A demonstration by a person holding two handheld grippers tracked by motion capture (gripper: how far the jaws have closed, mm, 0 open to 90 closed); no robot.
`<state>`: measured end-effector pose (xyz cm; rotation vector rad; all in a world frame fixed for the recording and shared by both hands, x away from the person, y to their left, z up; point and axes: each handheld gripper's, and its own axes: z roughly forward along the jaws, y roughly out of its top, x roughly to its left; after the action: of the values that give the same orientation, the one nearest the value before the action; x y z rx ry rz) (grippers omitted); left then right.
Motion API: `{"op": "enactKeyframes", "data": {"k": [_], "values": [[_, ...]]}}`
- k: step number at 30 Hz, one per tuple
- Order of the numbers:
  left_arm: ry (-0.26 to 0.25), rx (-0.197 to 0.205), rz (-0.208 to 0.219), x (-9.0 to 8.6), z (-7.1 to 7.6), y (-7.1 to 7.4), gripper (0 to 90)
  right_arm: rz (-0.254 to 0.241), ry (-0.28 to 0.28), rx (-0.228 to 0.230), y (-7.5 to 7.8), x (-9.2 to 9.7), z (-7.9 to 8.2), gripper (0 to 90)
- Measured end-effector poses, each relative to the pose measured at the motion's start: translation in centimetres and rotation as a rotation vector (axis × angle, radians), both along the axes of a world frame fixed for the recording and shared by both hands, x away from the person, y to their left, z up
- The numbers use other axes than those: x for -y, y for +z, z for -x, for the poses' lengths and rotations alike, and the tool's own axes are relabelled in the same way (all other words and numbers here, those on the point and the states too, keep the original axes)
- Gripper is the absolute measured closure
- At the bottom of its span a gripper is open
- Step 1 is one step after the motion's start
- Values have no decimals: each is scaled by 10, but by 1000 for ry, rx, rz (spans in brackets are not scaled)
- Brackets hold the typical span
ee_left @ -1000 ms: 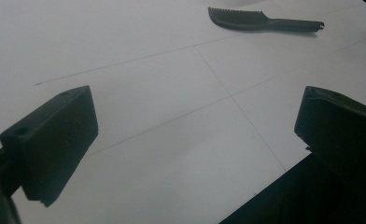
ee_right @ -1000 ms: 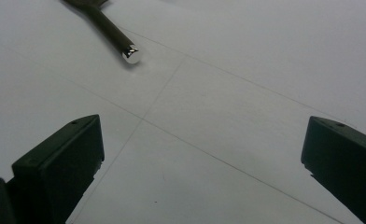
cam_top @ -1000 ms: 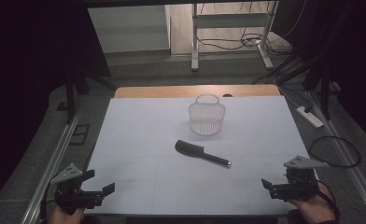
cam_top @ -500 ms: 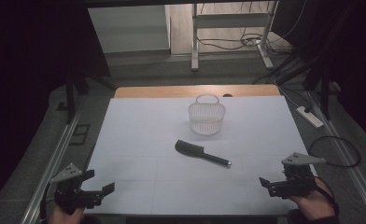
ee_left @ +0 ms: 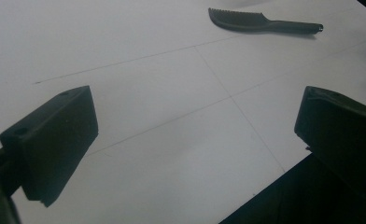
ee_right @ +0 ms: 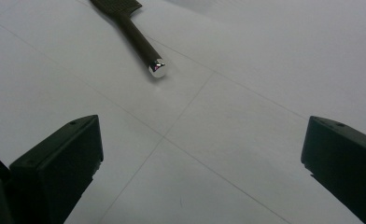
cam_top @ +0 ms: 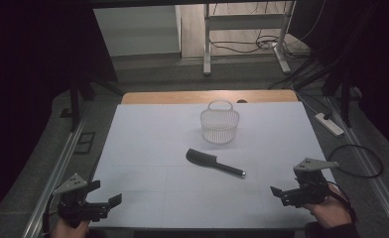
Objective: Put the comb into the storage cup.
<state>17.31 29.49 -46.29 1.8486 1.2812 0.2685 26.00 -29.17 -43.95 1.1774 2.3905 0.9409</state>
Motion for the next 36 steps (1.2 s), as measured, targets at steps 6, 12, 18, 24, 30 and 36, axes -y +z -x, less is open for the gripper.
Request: {"op": "enactKeyframes", "data": {"k": [6,12,18,24,30,36], "values": [[2,-2,2,0,0,0,1,-3,12,11,2,-4,-6,0],[4,-2,7,-1,0,0,0,29,27,11,3,-11,-11,0],[5,-4,13,-1,0,0,0,33,32,3,3,-15,-15,0],[6,-3,20,-2,0,0,0,31,46,-20,2,-21,-20,0],[6,-3,20,-2,0,0,0,34,66,-25,2,-28,-25,0],[6,-4,23,-2,-1,-1,0,20,68,-33,3,-37,-32,0]]}}
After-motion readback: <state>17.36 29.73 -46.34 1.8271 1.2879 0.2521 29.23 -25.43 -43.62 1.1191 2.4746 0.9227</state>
